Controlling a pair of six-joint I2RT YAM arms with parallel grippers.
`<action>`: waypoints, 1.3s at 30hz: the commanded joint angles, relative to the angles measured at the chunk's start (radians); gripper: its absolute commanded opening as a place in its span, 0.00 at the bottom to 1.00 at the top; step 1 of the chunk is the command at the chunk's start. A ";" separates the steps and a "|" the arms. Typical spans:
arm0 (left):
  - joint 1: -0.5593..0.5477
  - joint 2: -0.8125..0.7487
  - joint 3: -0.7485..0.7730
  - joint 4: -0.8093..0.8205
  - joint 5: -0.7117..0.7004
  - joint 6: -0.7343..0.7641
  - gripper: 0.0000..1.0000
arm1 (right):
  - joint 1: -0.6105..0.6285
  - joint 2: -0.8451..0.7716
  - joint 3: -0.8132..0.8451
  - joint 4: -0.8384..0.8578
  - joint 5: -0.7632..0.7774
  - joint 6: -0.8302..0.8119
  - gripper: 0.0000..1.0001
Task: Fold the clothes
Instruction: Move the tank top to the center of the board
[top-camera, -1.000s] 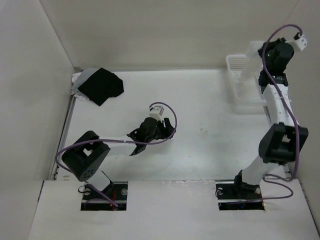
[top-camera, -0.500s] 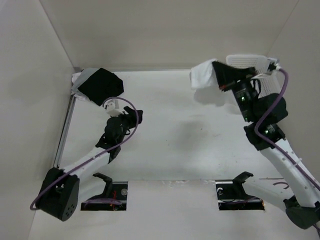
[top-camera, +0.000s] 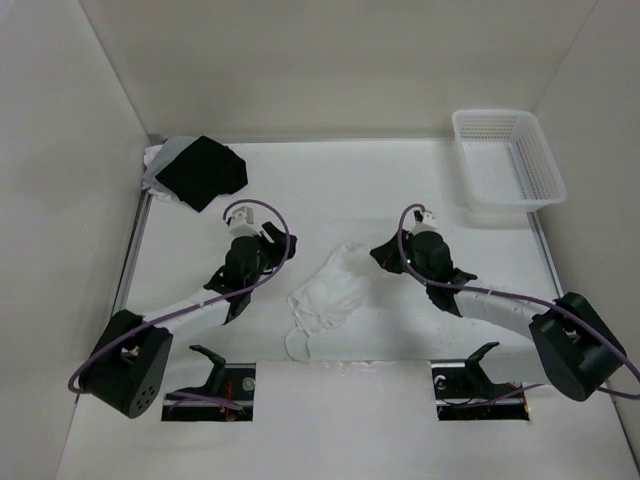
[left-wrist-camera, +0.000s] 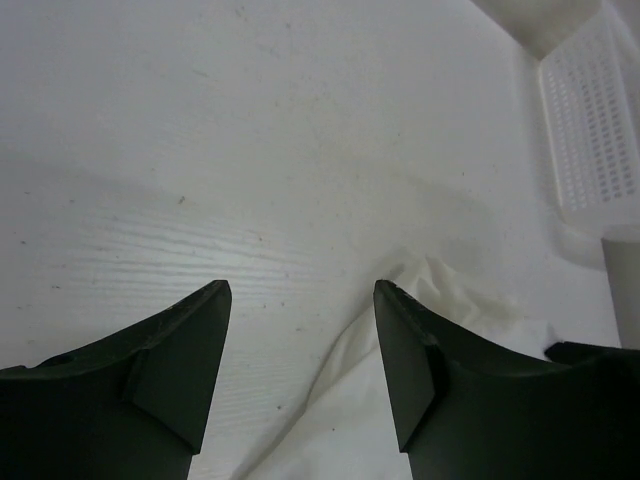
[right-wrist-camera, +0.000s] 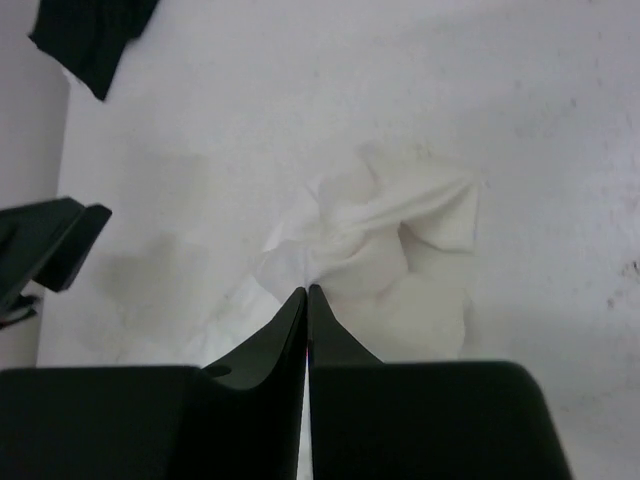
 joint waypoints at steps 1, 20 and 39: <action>-0.044 0.071 0.076 0.049 -0.003 0.020 0.58 | -0.004 -0.046 -0.073 0.259 -0.079 0.037 0.04; 0.028 -0.099 0.133 -0.046 -0.032 0.004 0.57 | 0.140 -0.338 0.473 -0.239 -0.121 -0.147 0.05; -0.063 -0.075 0.036 -0.238 -0.072 0.072 0.55 | 0.340 -0.485 -0.129 -0.424 0.289 0.180 0.22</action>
